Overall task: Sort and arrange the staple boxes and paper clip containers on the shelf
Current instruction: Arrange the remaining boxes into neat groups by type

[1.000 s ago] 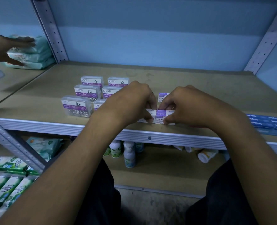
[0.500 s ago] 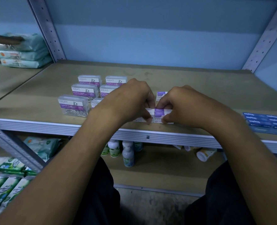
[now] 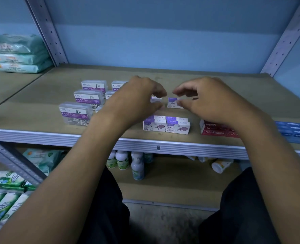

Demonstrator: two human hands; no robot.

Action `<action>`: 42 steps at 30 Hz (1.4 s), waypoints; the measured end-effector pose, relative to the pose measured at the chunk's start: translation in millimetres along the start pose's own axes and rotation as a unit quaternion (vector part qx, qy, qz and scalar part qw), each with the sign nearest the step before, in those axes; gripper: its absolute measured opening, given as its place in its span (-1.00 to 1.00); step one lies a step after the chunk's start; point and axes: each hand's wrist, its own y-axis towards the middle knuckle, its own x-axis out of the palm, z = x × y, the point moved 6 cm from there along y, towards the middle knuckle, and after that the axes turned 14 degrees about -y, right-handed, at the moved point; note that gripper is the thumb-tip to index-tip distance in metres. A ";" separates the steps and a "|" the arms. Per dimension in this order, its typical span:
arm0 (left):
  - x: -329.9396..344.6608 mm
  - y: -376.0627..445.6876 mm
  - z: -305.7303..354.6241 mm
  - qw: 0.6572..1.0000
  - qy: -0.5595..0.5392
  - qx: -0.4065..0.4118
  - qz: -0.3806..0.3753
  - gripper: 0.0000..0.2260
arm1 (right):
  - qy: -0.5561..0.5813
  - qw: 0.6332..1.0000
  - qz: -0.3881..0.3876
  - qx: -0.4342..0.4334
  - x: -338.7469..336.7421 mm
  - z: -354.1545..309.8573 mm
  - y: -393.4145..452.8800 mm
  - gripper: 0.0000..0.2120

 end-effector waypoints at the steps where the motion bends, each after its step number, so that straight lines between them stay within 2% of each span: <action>1: 1.1 3.0 -0.9 1.000 0.003 -0.003 0.004 -0.70 | -0.002 1.000 0.001 0.000 2.5 2.4 2.8 -0.67; 10: 24.6 32.1 -19.1 0.995 0.046 -0.088 -0.025 -0.64 | -0.023 0.999 -0.031 0.022 26.4 16.9 25.3 -0.64; 14: 28.8 39.0 -23.7 0.992 0.055 -0.112 -0.034 -0.71 | -0.035 0.999 -0.027 0.030 32.1 17.9 32.0 -0.68; 26: 25.5 40.3 -23.0 0.991 0.069 -0.110 -0.021 -0.77 | -0.043 0.998 -0.018 0.041 35.4 14.9 37.3 -0.76; 42: 9.2 8.3 1.5 0.996 0.020 -0.088 0.003 -0.75 | -0.025 1.000 -0.012 0.004 7.2 -10.0 6.7 -0.80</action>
